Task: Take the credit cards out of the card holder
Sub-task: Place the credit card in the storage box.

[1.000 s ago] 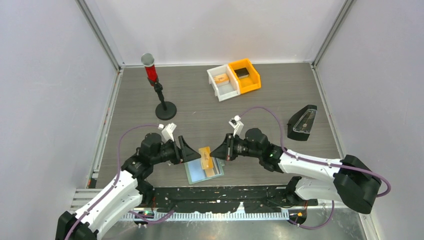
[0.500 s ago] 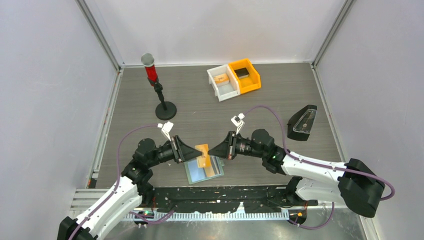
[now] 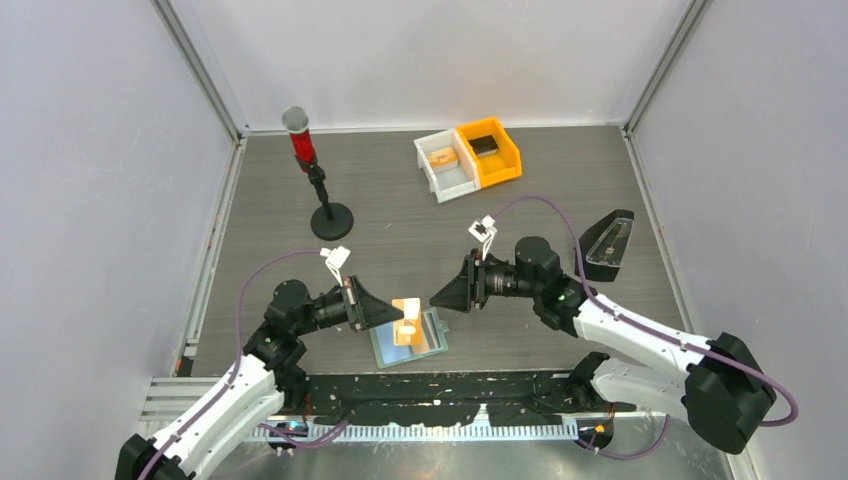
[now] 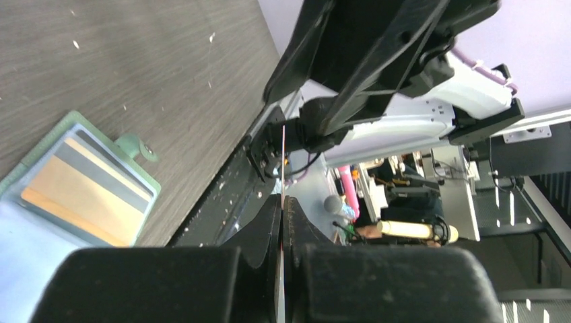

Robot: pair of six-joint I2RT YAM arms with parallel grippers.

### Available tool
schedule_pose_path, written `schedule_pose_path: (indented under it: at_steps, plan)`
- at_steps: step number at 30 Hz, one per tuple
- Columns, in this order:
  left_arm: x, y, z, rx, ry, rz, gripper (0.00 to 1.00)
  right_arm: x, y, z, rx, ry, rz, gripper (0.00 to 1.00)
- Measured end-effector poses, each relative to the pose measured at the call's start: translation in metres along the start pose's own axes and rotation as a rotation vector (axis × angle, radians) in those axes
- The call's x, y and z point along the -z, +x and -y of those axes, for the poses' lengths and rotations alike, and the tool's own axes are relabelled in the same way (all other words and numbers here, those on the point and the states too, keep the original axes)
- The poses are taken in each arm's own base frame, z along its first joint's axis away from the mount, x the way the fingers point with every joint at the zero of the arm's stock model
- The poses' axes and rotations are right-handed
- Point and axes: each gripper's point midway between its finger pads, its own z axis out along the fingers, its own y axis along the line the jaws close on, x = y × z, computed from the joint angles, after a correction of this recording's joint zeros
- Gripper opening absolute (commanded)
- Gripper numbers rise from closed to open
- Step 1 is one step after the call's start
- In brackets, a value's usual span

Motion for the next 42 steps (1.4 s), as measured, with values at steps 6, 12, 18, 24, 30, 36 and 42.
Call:
schedule_pose_path:
  at_steps: [6,12,18,24,30,36,42]
  plan:
    - [0.0,0.018,-0.004,0.018,0.016,-0.116,0.0,0.004,-0.016,-0.029,0.148,-0.075,-0.066,0.59]
    - [0.001,0.026,0.001,0.011,0.041,-0.176,0.0,-0.004,-0.002,-0.028,0.148,-0.112,-0.165,0.58]
    - [0.003,0.028,0.003,-0.006,0.055,-0.194,0.0,-0.018,0.024,-0.028,0.126,-0.122,-0.272,0.54]
    - [0.003,0.029,0.003,-0.021,0.059,-0.199,0.0,-0.021,0.029,-0.03,0.125,-0.125,-0.285,0.17]
    - [0.004,0.029,0.005,-0.033,0.065,-0.2,0.24,-0.023,0.026,-0.029,0.112,-0.114,-0.268,0.05]
    - [0.006,0.027,-0.002,-0.058,0.0,-0.192,0.87,-0.023,0.025,-0.027,0.104,-0.1,-0.246,0.05]
    - [0.014,0.006,0.001,-0.147,-0.134,-0.119,0.99,-0.011,0.003,-0.027,0.131,-0.053,-0.162,0.05]
